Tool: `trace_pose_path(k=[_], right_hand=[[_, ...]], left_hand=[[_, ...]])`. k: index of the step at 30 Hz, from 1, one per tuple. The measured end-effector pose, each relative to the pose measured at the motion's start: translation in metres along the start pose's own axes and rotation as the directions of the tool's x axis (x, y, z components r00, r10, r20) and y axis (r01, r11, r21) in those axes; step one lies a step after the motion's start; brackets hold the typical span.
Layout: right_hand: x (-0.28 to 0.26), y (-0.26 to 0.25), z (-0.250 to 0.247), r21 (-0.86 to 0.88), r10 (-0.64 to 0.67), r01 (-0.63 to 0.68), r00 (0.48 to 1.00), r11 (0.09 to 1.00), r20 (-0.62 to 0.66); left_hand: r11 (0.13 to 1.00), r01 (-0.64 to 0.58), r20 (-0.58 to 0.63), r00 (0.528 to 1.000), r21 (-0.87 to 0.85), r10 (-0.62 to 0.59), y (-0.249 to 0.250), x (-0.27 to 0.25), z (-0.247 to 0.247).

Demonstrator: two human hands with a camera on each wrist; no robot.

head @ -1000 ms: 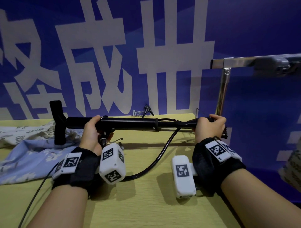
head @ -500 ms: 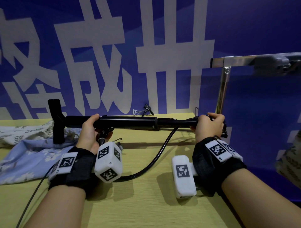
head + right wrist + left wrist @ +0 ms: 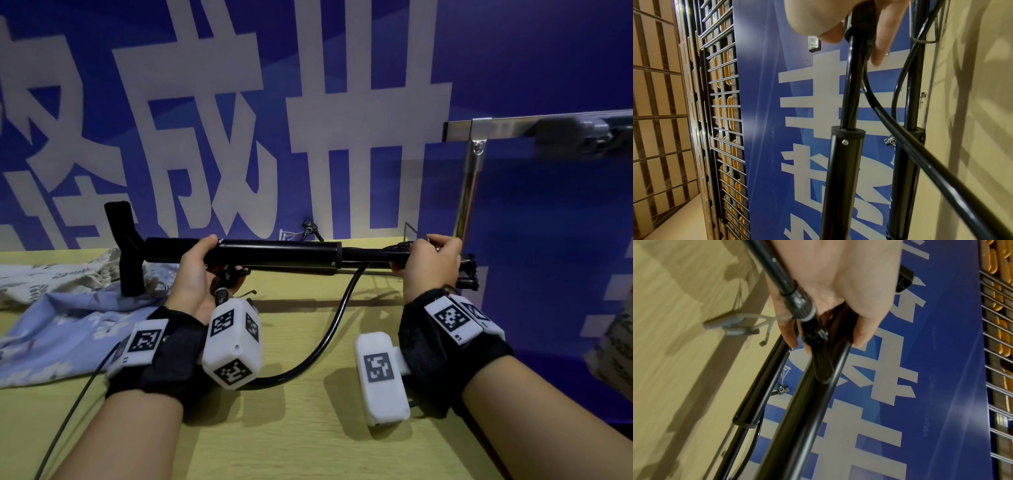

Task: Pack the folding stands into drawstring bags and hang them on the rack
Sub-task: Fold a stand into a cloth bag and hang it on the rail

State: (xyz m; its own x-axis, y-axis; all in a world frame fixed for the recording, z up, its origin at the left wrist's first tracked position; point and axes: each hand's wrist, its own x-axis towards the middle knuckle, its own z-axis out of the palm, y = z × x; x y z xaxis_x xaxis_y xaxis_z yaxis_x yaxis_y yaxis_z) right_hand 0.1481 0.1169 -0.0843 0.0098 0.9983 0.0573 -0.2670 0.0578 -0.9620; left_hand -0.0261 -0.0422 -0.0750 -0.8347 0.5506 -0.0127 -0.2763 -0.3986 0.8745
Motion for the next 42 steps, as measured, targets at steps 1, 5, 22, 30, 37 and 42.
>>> trace_pose_path(k=[1,5,22,30,37,42], right_hand=[[0.0,0.001,0.001,0.006,0.003,-0.003,1.0,1.0,0.006],[0.001,0.002,0.001,0.034,0.022,-0.022,1.0,0.999,0.016],[0.001,0.001,-0.001,0.002,0.043,-0.043,0.999,0.999,-0.01],[-0.006,-0.001,0.001,-0.007,0.054,-0.054,0.997,0.999,0.062],[-0.006,-0.001,0.002,-0.006,0.062,-0.062,0.98,0.998,0.189],[-0.01,0.0,0.007,-0.007,0.062,-0.062,0.97,0.998,0.236]], left_hand=[[1.0,0.005,0.008,1.0,-0.004,-0.005,0.0,0.0,0.0],[1.0,0.022,0.018,1.0,-0.018,-0.022,0.0,-0.001,0.001],[0.993,0.074,-0.01,0.997,0.089,-0.073,0.0,0.0,-0.005],[0.982,0.1,0.038,0.993,0.158,-0.107,-0.005,0.003,-0.001],[0.978,0.084,0.086,0.991,0.193,-0.102,-0.009,0.004,0.001],[0.978,0.083,0.107,0.989,0.191,-0.105,-0.011,0.004,0.003]])
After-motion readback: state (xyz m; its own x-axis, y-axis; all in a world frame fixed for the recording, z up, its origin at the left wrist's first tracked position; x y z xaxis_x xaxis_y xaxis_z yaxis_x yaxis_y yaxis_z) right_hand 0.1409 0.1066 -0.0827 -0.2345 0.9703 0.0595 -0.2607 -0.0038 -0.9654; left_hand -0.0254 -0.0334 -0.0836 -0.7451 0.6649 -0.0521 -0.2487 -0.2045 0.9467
